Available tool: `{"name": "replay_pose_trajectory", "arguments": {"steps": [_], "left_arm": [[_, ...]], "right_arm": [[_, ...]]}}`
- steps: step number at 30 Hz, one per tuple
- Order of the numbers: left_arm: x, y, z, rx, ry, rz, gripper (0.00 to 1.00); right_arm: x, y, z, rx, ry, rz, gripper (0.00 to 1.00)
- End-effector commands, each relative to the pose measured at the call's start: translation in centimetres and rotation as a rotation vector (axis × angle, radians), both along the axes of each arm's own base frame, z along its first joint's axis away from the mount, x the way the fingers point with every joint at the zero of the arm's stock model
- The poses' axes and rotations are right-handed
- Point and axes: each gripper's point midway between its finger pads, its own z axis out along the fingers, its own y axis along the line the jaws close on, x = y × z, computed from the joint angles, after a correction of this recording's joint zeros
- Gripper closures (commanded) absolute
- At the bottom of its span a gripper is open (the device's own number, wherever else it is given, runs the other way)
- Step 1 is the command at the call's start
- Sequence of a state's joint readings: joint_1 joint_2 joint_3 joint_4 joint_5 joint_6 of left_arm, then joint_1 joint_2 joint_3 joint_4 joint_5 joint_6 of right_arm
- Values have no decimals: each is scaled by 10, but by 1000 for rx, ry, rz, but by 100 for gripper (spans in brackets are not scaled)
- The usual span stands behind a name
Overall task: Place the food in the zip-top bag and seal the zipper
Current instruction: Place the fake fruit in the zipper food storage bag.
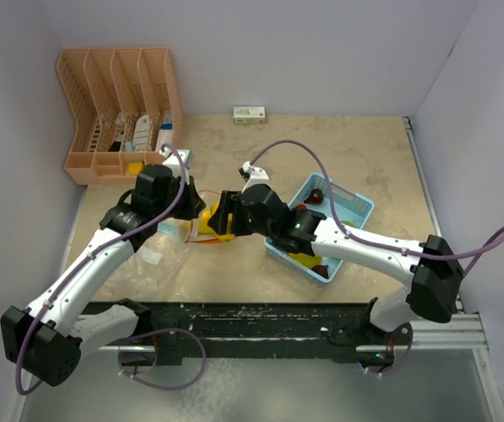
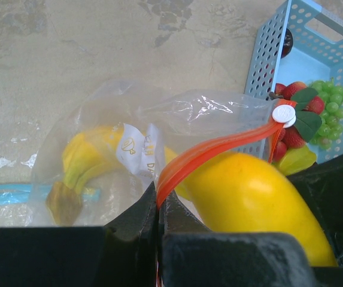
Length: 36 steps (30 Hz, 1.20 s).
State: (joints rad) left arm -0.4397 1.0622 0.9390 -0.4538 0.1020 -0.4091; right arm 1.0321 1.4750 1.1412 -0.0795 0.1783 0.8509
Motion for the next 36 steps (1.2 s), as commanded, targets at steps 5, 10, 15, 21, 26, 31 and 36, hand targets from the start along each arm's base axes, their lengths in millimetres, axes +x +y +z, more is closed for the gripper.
{"name": "replay_pose_trajectory", "arguments": {"steps": [5, 10, 15, 21, 26, 31, 36], "left_arm": [[-1, -7, 29, -60, -54, -19, 100], [-3, -7, 31, -66, -57, -19, 100], [-2, -6, 29, -60, -55, -18, 100], [0, -6, 26, -55, -50, -14, 100], [0, -6, 25, -52, -49, -10, 100], [-2, -5, 27, -56, -53, -13, 100], [-5, -4, 27, -58, -53, -15, 100]], "right_arm": [[52, 9, 34, -20, -118, -194, 13], [59, 9, 18, -88, -92, -227, 1], [55, 0, 29, -62, -110, -235, 1], [42, -24, 64, -14, -157, -230, 0], [13, -90, 39, -141, -54, -311, 3], [-5, -158, -3, -304, 96, -411, 8], [-19, -210, -63, -446, 308, -511, 13]]}}
